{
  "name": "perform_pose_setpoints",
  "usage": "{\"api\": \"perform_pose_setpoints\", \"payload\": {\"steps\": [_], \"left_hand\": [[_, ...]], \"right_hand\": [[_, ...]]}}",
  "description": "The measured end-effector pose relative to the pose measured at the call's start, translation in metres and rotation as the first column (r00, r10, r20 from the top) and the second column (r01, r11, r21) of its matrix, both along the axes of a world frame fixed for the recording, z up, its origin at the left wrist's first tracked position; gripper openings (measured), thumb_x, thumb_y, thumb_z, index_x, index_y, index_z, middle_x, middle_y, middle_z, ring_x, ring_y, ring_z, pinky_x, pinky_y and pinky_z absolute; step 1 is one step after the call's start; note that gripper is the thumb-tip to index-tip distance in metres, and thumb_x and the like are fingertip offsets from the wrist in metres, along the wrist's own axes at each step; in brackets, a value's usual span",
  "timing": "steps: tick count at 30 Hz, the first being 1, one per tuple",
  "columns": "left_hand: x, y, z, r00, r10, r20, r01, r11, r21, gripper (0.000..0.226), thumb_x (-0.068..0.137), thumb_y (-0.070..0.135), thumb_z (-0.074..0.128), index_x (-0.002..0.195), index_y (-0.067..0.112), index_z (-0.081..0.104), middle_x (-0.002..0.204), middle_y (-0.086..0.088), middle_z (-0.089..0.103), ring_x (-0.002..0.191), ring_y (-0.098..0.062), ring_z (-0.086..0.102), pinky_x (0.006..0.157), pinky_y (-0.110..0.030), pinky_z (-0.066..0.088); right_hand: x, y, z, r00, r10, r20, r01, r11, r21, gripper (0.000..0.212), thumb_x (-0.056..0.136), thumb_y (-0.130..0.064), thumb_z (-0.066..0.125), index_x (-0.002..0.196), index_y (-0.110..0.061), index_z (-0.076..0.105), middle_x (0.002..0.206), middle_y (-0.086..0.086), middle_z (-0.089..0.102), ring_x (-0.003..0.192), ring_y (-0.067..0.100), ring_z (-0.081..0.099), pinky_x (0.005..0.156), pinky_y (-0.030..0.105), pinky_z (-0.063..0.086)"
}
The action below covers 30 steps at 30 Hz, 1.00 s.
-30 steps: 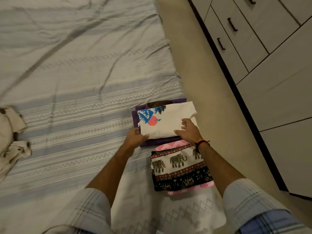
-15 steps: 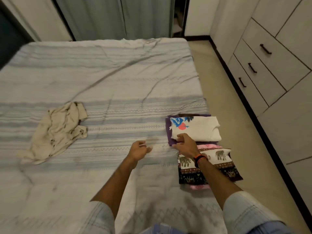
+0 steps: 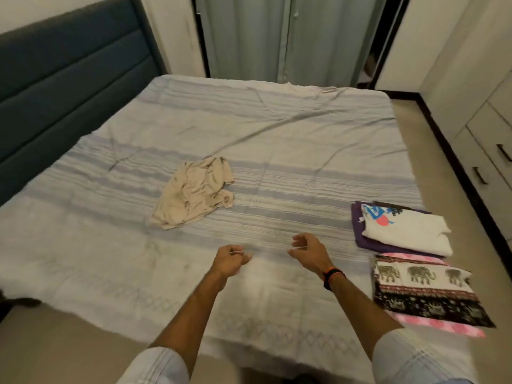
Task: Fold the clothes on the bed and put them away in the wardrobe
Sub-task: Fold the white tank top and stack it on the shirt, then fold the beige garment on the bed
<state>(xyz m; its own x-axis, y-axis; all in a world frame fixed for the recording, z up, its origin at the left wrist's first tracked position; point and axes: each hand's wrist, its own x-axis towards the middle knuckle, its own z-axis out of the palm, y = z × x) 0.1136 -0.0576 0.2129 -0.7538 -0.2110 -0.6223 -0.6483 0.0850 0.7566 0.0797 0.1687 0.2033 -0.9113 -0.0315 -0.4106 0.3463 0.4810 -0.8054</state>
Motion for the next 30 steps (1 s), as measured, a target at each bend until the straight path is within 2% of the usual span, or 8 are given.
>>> {"api": "perform_pose_setpoints", "payload": {"steps": [8,12,17,20,24,26,30], "left_hand": [[-0.002,-0.107,-0.012,0.981,0.193,0.009,-0.193,0.981,-0.004,0.034,0.086,0.01,0.072,0.117,0.009,0.06,0.117,-0.011,0.064,0.108,-0.022,0.063,0.083,-0.034,0.051],[-0.021,-0.147,-0.013,0.968,0.251,0.007,-0.251,0.968,-0.018,0.03,0.086,0.011,0.072,0.113,0.013,0.061,0.116,-0.011,0.064,0.109,-0.023,0.063,0.078,-0.031,0.051],[-0.052,-0.188,-0.017,0.947,0.321,0.016,-0.321,0.947,-0.009,0.028,0.086,0.008,0.07,0.112,0.013,0.061,0.109,-0.009,0.066,0.104,-0.02,0.063,0.073,-0.027,0.051],[-0.065,-0.203,-0.024,0.947,0.316,0.063,-0.316,0.949,-0.008,0.028,0.086,0.006,0.068,0.113,0.013,0.063,0.108,-0.008,0.068,0.101,-0.019,0.064,0.072,-0.027,0.052],[-0.098,-0.241,-0.051,0.948,0.302,0.102,-0.304,0.953,-0.005,0.028,0.087,0.007,0.068,0.114,0.011,0.063,0.112,-0.009,0.067,0.105,-0.022,0.065,0.07,-0.026,0.052],[-0.111,-0.257,-0.06,0.954,0.279,0.11,-0.28,0.96,-0.011,0.03,0.087,0.008,0.068,0.117,0.009,0.062,0.111,-0.01,0.066,0.101,-0.021,0.064,0.068,-0.025,0.052],[-0.147,-0.3,-0.097,0.96,0.213,0.183,-0.218,0.976,0.005,0.026,0.087,0.01,0.07,0.112,0.008,0.064,0.103,-0.008,0.067,0.086,-0.015,0.063,0.069,-0.026,0.051]], "right_hand": [[-0.041,-0.113,-0.013,0.984,0.179,0.012,-0.179,0.984,0.007,0.038,0.084,-0.015,0.075,0.119,-0.011,0.059,0.114,0.005,0.064,0.098,0.019,0.064,0.078,0.028,0.055],[-0.075,-0.161,-0.019,0.972,0.237,0.012,-0.237,0.972,-0.008,0.037,0.085,-0.016,0.074,0.119,-0.012,0.06,0.113,0.003,0.065,0.096,0.016,0.063,0.074,0.025,0.053],[-0.12,-0.214,-0.03,0.948,0.316,0.041,-0.317,0.949,0.009,0.035,0.085,-0.016,0.074,0.117,-0.012,0.061,0.112,0.002,0.067,0.098,0.016,0.063,0.079,0.024,0.051],[-0.134,-0.234,-0.035,0.947,0.314,0.071,-0.316,0.949,0.013,0.033,0.085,-0.015,0.073,0.116,-0.012,0.061,0.109,0.002,0.067,0.093,0.013,0.062,0.066,0.015,0.046],[-0.165,-0.276,-0.057,0.936,0.335,0.106,-0.34,0.94,0.035,0.032,0.085,-0.014,0.073,0.115,-0.012,0.062,0.107,0.001,0.067,0.094,0.014,0.063,0.062,0.013,0.044],[-0.174,-0.292,-0.063,0.93,0.346,0.126,-0.354,0.934,0.051,0.031,0.085,-0.014,0.072,0.114,-0.012,0.062,0.105,0.0,0.067,0.096,0.015,0.063,0.064,0.014,0.045],[-0.199,-0.336,-0.095,0.916,0.347,0.201,-0.373,0.922,0.105,0.032,0.086,-0.017,0.071,0.115,-0.011,0.062,0.106,0.0,0.067,0.095,0.015,0.063,0.078,0.025,0.051]]}}
